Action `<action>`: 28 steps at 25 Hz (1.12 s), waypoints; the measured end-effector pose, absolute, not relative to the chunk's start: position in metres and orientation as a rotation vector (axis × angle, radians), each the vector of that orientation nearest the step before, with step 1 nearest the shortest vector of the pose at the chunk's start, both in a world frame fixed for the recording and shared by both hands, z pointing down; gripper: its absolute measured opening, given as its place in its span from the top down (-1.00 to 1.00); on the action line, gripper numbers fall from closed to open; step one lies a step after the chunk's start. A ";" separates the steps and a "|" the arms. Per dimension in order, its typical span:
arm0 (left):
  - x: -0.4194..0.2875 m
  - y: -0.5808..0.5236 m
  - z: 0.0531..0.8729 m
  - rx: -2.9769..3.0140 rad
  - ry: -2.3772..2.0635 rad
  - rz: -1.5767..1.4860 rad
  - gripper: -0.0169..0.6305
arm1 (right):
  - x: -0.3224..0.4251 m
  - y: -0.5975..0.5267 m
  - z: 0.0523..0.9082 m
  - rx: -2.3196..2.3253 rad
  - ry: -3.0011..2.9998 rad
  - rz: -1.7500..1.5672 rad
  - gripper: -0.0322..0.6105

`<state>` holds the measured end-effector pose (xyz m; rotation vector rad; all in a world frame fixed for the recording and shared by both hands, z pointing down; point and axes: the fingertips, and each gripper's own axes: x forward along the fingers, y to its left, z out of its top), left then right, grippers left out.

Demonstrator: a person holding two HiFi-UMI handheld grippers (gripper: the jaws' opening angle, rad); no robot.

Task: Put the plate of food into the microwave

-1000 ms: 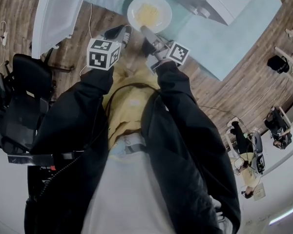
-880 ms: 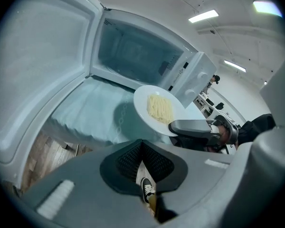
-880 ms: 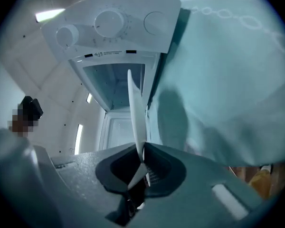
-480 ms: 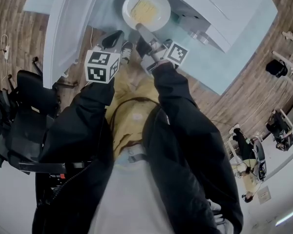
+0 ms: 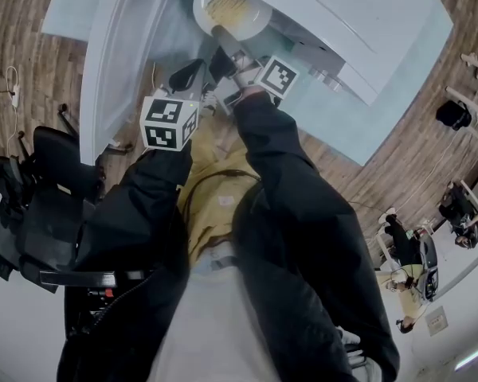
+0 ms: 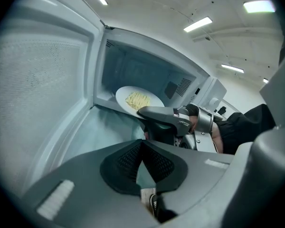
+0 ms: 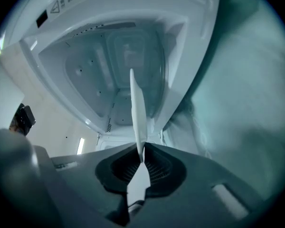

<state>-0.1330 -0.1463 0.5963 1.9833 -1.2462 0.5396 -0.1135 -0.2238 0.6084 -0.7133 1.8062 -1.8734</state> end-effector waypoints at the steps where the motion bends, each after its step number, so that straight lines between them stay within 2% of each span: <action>1: -0.136 -0.147 0.597 1.979 -1.252 0.540 0.96 | -0.114 -0.227 0.612 -0.733 1.798 -1.881 0.85; 24: -0.161 -0.133 0.609 1.921 -1.279 0.521 0.96 | -0.095 -0.278 0.629 -0.828 1.584 -1.846 0.82; 28: -0.160 -0.132 0.607 1.926 -1.273 0.523 0.96 | -0.093 -0.276 0.621 -0.799 1.601 -1.830 0.72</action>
